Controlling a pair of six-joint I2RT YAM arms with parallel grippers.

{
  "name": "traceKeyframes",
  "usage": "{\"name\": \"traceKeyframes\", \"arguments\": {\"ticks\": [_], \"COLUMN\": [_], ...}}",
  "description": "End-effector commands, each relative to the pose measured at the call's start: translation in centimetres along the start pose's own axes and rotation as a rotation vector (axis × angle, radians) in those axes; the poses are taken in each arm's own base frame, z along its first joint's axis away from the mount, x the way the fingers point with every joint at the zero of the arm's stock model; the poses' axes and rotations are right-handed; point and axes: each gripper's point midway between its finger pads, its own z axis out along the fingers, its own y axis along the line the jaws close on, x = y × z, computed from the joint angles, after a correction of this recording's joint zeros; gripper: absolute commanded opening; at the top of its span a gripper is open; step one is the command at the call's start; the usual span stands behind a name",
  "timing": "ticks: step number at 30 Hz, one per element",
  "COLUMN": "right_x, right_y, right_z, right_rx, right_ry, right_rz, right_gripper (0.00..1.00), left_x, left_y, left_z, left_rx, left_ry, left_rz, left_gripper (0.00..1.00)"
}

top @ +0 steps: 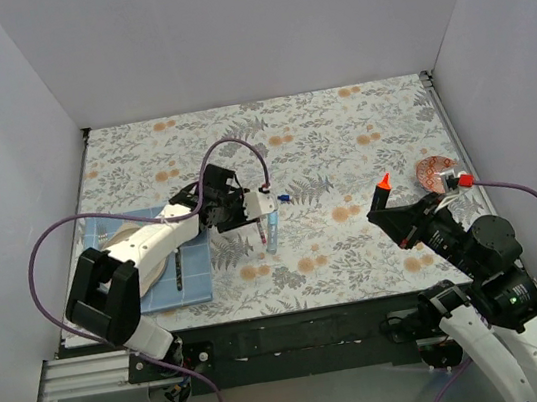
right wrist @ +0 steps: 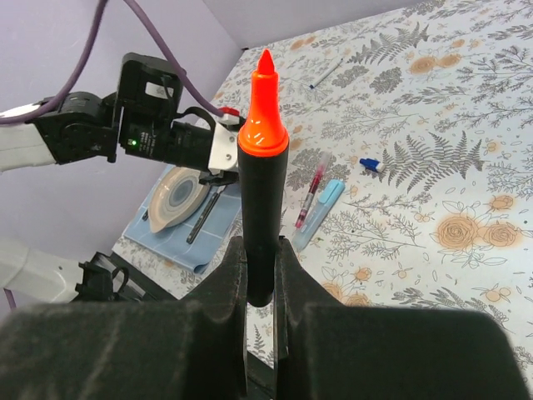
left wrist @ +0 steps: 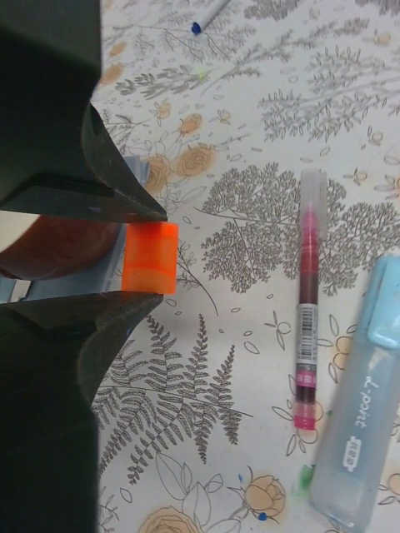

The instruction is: Insert the pens into the pen caps

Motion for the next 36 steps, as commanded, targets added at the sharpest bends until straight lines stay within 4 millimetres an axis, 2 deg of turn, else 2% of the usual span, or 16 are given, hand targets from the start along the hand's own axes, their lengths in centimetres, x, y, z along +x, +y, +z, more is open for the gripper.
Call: {"name": "traceKeyframes", "arguments": {"ticks": [1,4,9,15,19,24,26,27,29,30,31,33,36], "right_x": [-1.6,-1.9,-2.4,-2.3,-2.3,-2.4,-2.4,-2.4,-2.4,-2.4,-2.3,-2.2,-1.9], "right_y": [0.6,0.8,0.9,0.8,0.8,1.0,1.0,1.1,1.3,1.4,1.3,1.3,1.3], "right_z": [0.3,0.4,0.3,0.3,0.1,-0.2,-0.3,-0.4,-0.4,-0.5,-0.5,-0.5,-0.4], "right_rx": [-0.014,-0.02,-0.011,-0.011,-0.008,-0.013,-0.014,-0.017,-0.022,-0.028,-0.03,-0.032,-0.039], "right_ry": [-0.053,-0.056,-0.069,-0.067,-0.067,-0.073,-0.072,-0.074,-0.074,-0.074,-0.074,-0.074,-0.068], "right_rz": [-0.028,-0.04,-0.049,-0.052,-0.055,-0.053,-0.047,-0.044,-0.04,-0.036,-0.038,-0.036,-0.028], "right_gripper": [0.01,0.01,0.01,0.01,0.01,0.01,0.01,0.01,0.01,0.01,0.01,0.01,0.01], "left_x": [1.0,1.8,2.0,2.4,2.7,2.5,2.1,1.6,0.3,-0.2,-1.1,-2.4,-4.0], "left_y": [-1.1,-1.9,-2.9,-3.7,-4.6,-4.3,-3.9,-4.1,-3.3,-2.8,-1.8,-0.4,1.9], "left_z": [1.5,2.6,3.7,4.5,4.6,4.1,3.7,3.5,2.2,1.7,0.5,-0.6,-2.9], "left_rx": [0.1,0.144,0.184,0.213,0.228,0.199,0.183,0.188,0.155,0.131,0.077,-0.004,-0.119], "left_ry": [-0.012,0.006,-0.01,0.005,0.011,0.001,-0.008,-0.016,-0.058,-0.082,-0.116,-0.167,-0.222], "left_rz": [0.087,0.082,0.084,0.071,0.061,0.058,0.047,0.048,0.036,0.033,0.034,-0.002,-0.131], "left_gripper": [0.0,0.0,0.0,0.09,0.12,0.18,0.29,0.47,0.61,0.66,0.68,0.7,0.87]}}
